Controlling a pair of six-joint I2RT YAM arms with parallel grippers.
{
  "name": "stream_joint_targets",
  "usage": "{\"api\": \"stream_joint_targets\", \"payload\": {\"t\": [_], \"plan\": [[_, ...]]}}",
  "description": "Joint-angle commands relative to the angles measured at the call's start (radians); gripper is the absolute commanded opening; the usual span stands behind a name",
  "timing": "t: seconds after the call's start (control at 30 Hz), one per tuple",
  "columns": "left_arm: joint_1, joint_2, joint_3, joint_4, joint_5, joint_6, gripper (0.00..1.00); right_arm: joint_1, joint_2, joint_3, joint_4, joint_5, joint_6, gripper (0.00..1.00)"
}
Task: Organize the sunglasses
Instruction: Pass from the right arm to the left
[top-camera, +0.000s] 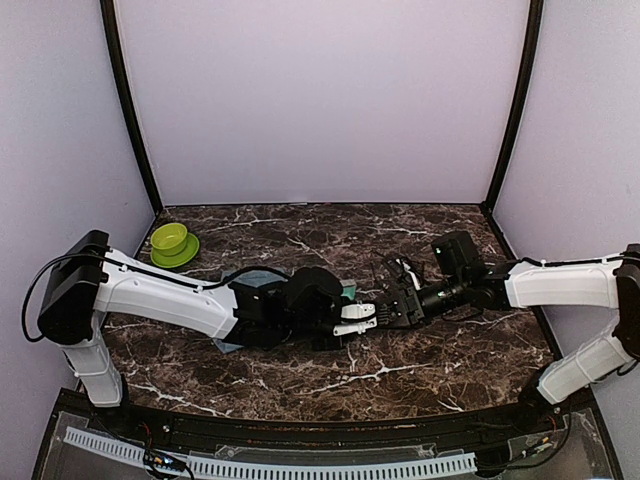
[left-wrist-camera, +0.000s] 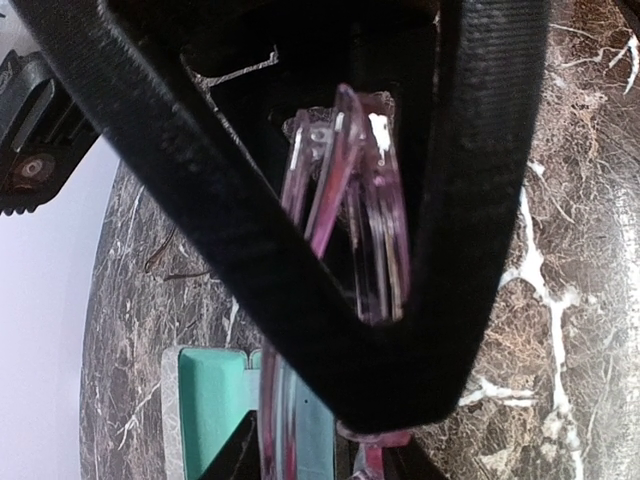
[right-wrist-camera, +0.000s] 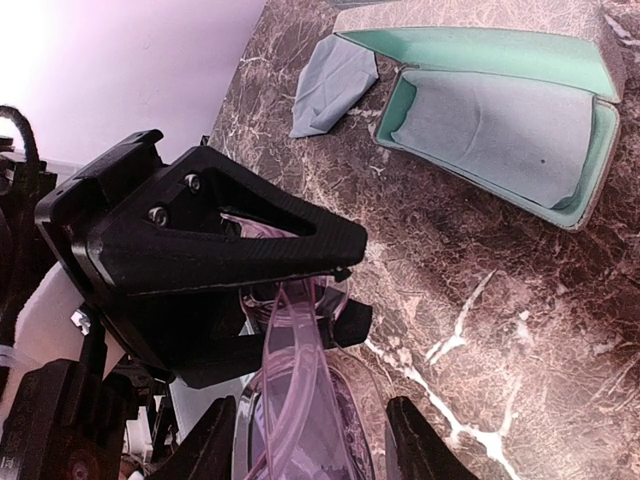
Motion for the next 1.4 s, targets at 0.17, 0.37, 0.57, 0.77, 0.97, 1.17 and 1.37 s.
{"api": "stream_joint_targets", "payload": {"t": [0.17, 0.37, 0.57, 0.77, 0.97, 1.17, 1.37], "plan": [[-0.003, -0.015, 0.017, -0.028, -0.004, -0.047, 0.33, 0.006, -0.006, 0.013, -0.014, 0.004, -0.019, 0.56], [0.004, -0.02, 0.009, -0.034, 0.001, -0.076, 0.3, 0.006, -0.003, 0.017, -0.028, 0.01, -0.027, 0.63], [0.042, -0.061, -0.024, -0.039, 0.038, -0.16, 0.31, -0.004, -0.038, 0.028, -0.072, 0.052, -0.044, 0.71], [0.116, -0.15, -0.082, -0.023, 0.105, -0.314, 0.33, -0.023, -0.081, 0.048, -0.119, 0.084, -0.061, 0.76], [0.19, -0.246, -0.165, 0.09, 0.142, -0.577, 0.34, -0.011, -0.121, 0.087, -0.068, 0.241, -0.035, 0.79], [0.216, -0.295, -0.193, 0.165, 0.123, -0.889, 0.34, 0.069, -0.113, 0.061, 0.099, 0.466, 0.028, 0.81], [0.217, -0.303, -0.28, 0.359, 0.141, -1.113, 0.36, 0.2, -0.051, 0.029, 0.273, 0.654, 0.101, 0.84]]}}
